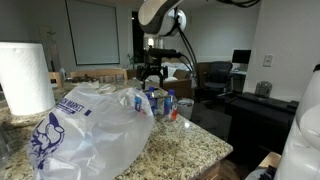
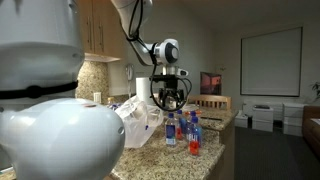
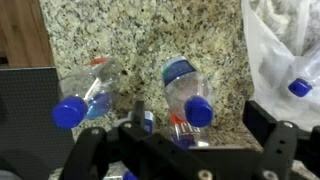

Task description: Put the plastic bottles into the plastic bag

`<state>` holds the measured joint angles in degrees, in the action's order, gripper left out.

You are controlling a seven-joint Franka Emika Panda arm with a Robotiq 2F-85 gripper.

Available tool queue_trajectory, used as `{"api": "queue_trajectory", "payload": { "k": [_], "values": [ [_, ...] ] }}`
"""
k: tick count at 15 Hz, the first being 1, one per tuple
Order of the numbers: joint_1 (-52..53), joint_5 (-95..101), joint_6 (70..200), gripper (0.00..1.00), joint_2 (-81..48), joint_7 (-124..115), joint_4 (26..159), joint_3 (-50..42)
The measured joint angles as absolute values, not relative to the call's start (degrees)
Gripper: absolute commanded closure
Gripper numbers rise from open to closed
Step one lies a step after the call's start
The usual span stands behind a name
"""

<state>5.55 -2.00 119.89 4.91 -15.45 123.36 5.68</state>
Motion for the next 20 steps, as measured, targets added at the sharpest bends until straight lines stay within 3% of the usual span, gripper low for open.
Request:
{"api": "queue_trajectory", "payload": {
  "k": [3,4,5,13,20],
  "values": [
    [5.58,1.09,124.37,0.12,5.20,-20.87,127.63,6.80],
    [5.62,1.31,126.10,0.30,5.20,-21.94,128.67,7.16],
    [5.69,1.62,127.59,0.38,5.19,-22.89,129.41,7.55],
    [6.06,9.16,133.86,0.90,4.21,-30.86,129.97,8.98],
    [6.07,9.77,133.64,0.87,4.17,-31.64,129.83,8.92]
  ]
}}
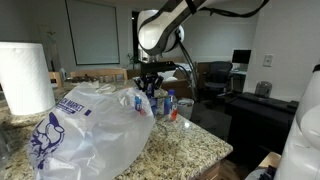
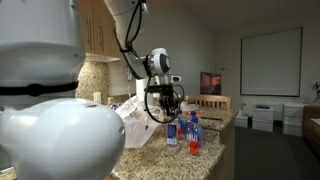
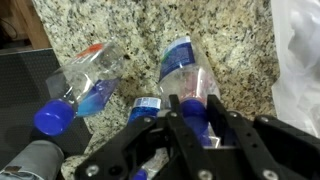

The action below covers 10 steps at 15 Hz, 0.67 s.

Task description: Put the plastic bottles into the plastic bag

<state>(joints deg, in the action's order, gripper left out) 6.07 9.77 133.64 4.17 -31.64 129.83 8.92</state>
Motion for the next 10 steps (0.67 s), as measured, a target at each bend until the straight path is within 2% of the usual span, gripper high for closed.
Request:
{"api": "queue_trajectory", "payload": {
  "k": [4,10],
  "values": [
    [6.07,4.54,133.41,0.87,7.94,-30.02,129.84,8.14],
    [7.07,-13.34,129.26,0.87,18.20,-16.96,129.68,5.63]
  ]
}}
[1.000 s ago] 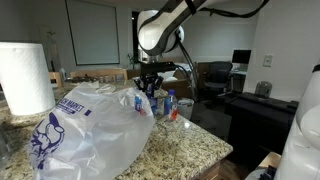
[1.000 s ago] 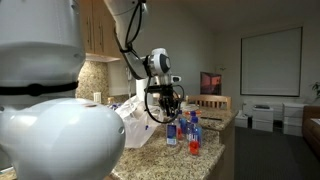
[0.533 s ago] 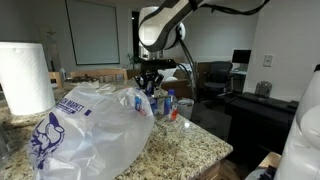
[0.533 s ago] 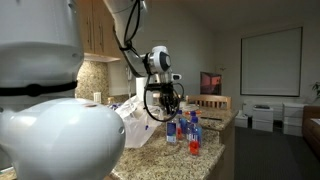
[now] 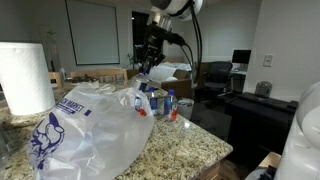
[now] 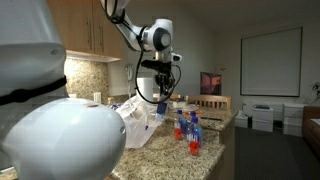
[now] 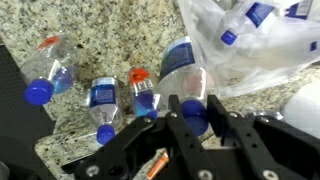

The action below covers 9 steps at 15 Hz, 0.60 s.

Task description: Put the plastic bottles into the plastic bag

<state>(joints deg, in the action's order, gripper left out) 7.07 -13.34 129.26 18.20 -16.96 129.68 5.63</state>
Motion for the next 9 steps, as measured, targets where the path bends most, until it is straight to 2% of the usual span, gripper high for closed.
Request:
{"api": "queue_trajectory", "payload": {
  "k": [4,9],
  "values": [
    [9.96,-24.81,121.86,0.87,19.31,-8.64,128.49,3.77],
    [11.02,-33.49,113.87,0.87,12.61,-3.11,128.00,3.54]
  ]
}}
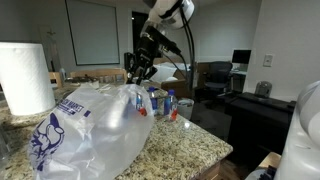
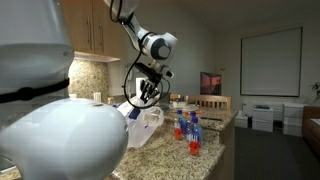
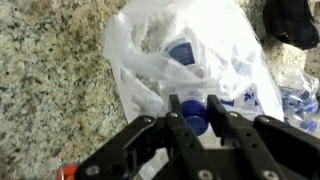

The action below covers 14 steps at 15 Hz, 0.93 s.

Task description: Put the plastic bottles into the plastic bag

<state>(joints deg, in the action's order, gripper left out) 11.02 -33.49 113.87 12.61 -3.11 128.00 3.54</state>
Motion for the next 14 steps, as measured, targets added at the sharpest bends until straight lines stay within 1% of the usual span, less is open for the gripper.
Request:
{"api": "queue_trajectory", "payload": {
  "k": [3,6,7,8,9,10,14],
  "values": [
    [10.98,-36.94,110.57,0.87,4.52,-1.76,126.18,3.72],
    [10.81,-39.56,106.15,0.88,-4.78,-1.57,121.71,4.65],
    [10.75,-39.95,105.08,0.73,-7.33,-1.57,120.05,5.08],
    [10.73,-40.14,104.22,0.44,-9.54,-1.57,118.40,5.45],
    [10.72,-40.20,103.29,0.42,-11.42,-1.57,116.72,5.76],
    [10.68,-40.23,102.56,0.38,-12.75,-1.58,115.24,5.96],
    [9.94,-40.41,99.82,0.12,-14.53,-1.58,110.88,6.12]
  ]
}}
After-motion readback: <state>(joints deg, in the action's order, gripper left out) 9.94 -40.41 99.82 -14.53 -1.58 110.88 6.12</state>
